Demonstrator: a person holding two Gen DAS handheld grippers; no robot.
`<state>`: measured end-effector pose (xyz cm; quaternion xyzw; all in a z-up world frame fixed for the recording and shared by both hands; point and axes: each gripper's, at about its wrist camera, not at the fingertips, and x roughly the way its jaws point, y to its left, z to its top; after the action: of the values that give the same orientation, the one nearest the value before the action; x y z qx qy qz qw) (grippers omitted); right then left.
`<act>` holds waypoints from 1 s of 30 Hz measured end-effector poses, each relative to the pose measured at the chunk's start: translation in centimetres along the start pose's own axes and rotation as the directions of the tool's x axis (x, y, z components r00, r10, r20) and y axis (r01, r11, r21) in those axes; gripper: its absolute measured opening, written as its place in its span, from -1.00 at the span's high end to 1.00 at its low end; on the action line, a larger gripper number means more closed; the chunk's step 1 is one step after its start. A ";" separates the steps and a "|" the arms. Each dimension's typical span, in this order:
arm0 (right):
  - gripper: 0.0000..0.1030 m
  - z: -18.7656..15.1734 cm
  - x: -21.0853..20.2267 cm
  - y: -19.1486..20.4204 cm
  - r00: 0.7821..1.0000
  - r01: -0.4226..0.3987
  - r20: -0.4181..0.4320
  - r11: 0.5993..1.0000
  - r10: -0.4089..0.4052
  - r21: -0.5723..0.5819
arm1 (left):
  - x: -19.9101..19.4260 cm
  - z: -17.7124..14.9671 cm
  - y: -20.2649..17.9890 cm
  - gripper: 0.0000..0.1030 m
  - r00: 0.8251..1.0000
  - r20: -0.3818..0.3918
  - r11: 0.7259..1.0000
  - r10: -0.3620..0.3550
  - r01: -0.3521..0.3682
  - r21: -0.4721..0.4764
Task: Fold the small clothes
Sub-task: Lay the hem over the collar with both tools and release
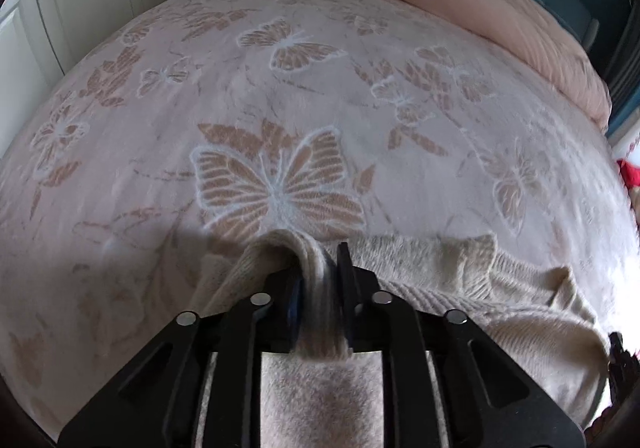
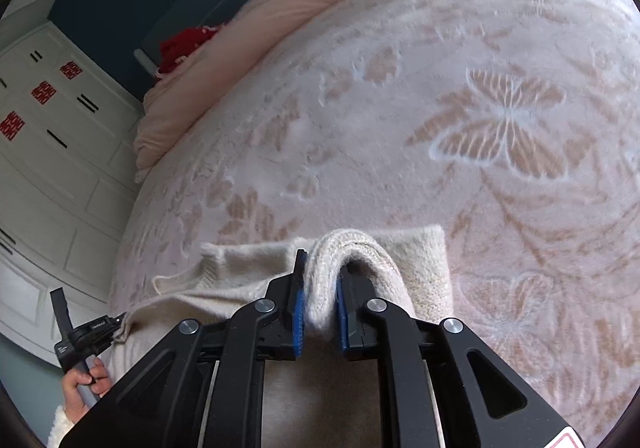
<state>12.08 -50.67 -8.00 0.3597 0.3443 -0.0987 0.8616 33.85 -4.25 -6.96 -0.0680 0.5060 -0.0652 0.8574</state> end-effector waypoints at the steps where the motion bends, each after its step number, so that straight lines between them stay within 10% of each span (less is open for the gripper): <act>1: 0.75 0.0 -0.8 0.4 1.000 -0.007 0.020 1.000 0.007 -0.009 | -1.0 0.1 0.4 0.56 0.999 0.009 0.999 -0.030 0.031 -0.031; 4: 0.50 -1.0 -4.8 2.5 0.997 0.004 0.080 0.995 0.004 -0.098 | -5.7 -0.6 1.4 -0.18 0.993 0.113 0.999 -0.025 0.031 -0.045; 6: -0.35 -3.0 -8.0 3.4 0.989 0.069 0.145 0.982 -0.043 -0.177 | -8.6 -1.8 2.3 -0.45 0.985 0.170 0.999 -0.031 0.032 -0.007; 7: -0.43 -3.7 -9.1 3.4 0.980 0.098 0.189 0.976 -0.061 -0.194 | -9.3 -2.2 2.7 -0.48 0.983 0.180 1.000 -0.029 0.028 0.007; 10: -0.44 -4.6 -11.0 2.3 0.967 0.141 0.237 0.969 -0.092 -0.203 | -10.6 -4.3 4.4 -0.48 0.982 0.186 1.000 0.006 -0.009 0.015; 19: -0.44 -2.8 -5.5 1.9 0.995 0.096 0.008 0.979 -0.096 -0.177 | -6.7 -3.3 3.1 -0.48 0.997 0.057 0.999 -0.048 0.047 0.017; 21: -0.23 -3.0 -3.5 1.8 0.992 0.112 -0.033 0.978 -0.120 -0.178 | -4.4 -2.9 2.3 -0.30 1.000 0.014 0.999 -0.021 0.021 0.043; 22: 0.03 -3.1 -2.8 1.7 0.991 0.115 -0.049 0.978 -0.125 -0.174 | -3.6 -2.9 2.0 0.10 1.000 0.006 0.998 0.009 -0.010 0.061; 23: 0.89 -3.2 -1.8 1.5 0.990 0.102 -0.083 0.981 -0.117 -0.165 | -2.8 -2.9 1.8 0.34 0.999 0.001 0.996 0.032 -0.032 0.086; 24: 0.86 -3.1 -1.3 1.5 0.987 0.098 -0.108 0.983 -0.115 -0.153 | -2.4 -2.9 1.7 0.81 1.000 -0.005 0.995 0.026 -0.025 0.101; 30: 0.88 -0.3 -5.4 4.1 0.995 0.052 0.090 0.980 -0.035 -0.194 | -5.1 -1.2 2.9 0.83 0.995 0.104 1.000 -0.006 0.004 0.020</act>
<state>9.57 -47.89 -2.28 0.2608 0.3227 -0.0987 0.9045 30.47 -0.53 -3.73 -0.0644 0.4600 -0.0688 0.8829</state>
